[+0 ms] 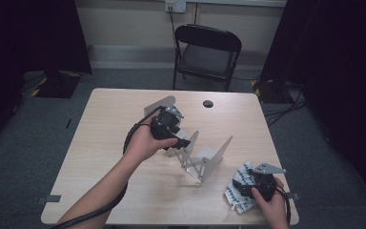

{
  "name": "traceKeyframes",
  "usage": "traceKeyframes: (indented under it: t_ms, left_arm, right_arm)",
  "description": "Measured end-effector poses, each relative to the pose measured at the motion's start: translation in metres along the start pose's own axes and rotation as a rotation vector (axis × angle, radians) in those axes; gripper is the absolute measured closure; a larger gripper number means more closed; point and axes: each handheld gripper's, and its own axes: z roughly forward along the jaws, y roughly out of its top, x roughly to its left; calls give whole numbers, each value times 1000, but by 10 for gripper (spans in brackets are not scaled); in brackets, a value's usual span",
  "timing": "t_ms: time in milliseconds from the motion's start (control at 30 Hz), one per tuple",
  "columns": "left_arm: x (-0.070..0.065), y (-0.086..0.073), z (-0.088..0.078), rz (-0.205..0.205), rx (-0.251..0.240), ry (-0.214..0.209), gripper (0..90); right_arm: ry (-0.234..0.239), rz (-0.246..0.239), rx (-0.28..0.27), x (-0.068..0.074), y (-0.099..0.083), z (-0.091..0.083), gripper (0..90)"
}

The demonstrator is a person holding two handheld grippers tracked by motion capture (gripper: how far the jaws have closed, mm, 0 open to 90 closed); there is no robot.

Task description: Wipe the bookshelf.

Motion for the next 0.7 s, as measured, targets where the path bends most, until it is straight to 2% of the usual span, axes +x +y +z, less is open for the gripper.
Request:
traceKeyframes:
  t_ms: [167,333,700]
  left_arm:
    - [1,2,8,-4,25,-3,350]
    - [3,1,18,1,46,18,359]
    - [2,1,34,-13,65,16,461]
  right_arm:
    - [0,1,0,0,0,0,148]
    - [0,1,0,0,0,0,148]
    - [1,1,0,0,0,0,148]
